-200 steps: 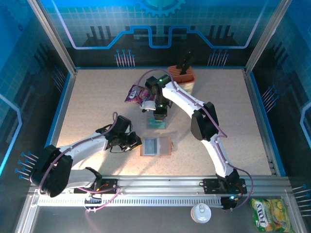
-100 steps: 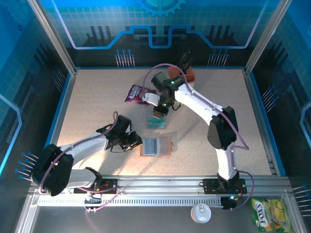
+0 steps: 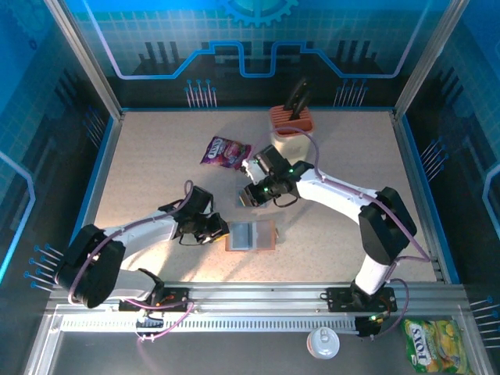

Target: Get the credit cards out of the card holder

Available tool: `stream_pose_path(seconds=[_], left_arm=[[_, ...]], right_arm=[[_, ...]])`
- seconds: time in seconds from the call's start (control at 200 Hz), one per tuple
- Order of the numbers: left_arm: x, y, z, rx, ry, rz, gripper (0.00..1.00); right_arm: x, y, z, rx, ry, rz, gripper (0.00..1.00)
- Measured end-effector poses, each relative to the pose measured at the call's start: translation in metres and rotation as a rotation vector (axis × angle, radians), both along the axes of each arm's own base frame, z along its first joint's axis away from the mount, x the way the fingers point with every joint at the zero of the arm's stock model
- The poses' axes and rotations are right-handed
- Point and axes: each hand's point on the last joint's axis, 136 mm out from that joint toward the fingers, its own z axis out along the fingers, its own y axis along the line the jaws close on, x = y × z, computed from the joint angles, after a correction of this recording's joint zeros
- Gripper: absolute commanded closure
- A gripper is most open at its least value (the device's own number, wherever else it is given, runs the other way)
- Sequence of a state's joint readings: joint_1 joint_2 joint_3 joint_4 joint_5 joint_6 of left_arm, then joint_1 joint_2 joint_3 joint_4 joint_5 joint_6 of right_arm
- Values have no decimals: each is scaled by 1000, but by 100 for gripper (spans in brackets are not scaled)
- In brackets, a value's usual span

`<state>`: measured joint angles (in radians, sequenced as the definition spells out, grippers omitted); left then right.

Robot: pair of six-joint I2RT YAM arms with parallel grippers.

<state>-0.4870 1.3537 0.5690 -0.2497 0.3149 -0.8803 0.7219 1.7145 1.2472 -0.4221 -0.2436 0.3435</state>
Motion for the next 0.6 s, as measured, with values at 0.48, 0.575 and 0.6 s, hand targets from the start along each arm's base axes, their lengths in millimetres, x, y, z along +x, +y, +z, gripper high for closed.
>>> stream_pose_path(seconds=[0.48, 0.575, 0.6], left_arm=[[2, -5, 2, -26, -7, -10, 89], [1, -5, 0, -23, 1, -10, 90], [1, -5, -1, -21, 4, -10, 90]], right_arm=[[-49, 5, -37, 100, 314, -190, 74], [-54, 3, -41, 96, 339, -203, 74], [-55, 3, -42, 96, 344, -204, 74]])
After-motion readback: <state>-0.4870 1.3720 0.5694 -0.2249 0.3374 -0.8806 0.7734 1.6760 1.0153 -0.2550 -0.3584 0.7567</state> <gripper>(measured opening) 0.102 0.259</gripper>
